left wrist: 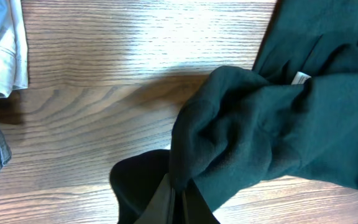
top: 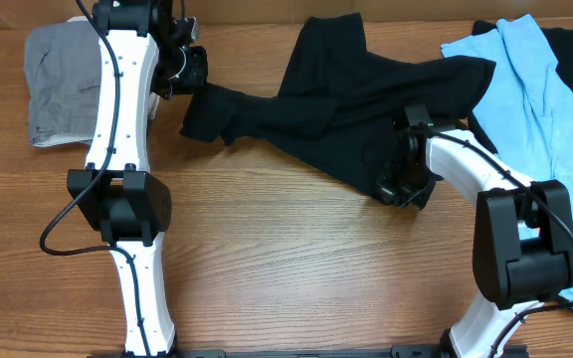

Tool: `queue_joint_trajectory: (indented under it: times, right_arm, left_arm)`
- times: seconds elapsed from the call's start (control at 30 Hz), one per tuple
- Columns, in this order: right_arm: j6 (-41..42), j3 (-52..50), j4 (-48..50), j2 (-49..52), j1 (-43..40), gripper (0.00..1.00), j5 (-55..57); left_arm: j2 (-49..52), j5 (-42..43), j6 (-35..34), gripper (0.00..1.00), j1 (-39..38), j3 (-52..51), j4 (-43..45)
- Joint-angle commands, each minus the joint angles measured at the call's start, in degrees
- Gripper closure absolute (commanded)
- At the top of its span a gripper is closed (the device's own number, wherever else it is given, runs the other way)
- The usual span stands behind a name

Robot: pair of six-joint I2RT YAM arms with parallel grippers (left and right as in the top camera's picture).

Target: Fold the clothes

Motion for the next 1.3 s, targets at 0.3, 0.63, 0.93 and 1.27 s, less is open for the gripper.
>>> queue_joint_trajectory:
  times: [0.3,0.63,0.93,1.27]
  right_arm:
    - [-18.7,16.1,-28.8,-3.1,-7.8,0.54,4.7]
    - [-19.2,15.7,-22.1,-2.7,-3.8,0.25,-3.5]
    - [-11.1,-1.0,-14.1,-2.8,-2.4,0.32,-4.2]
    - [-6.9,-10.6,0.9,-2.8,2.1,0.40,-7.1]
  left_arm:
    - [-1.4,-3.3,1.6,0.96,0.5,0.8,-1.3]
    - [-1.4,-3.3,1.6,0.96,-0.5,0.8,-1.3]
    - [-1.4,-3.3,1.6,0.96,-0.5,0.8,-1.5]
    - [-1.4,-3.3,1.7,0.96,-0.5,0.8,-1.7]
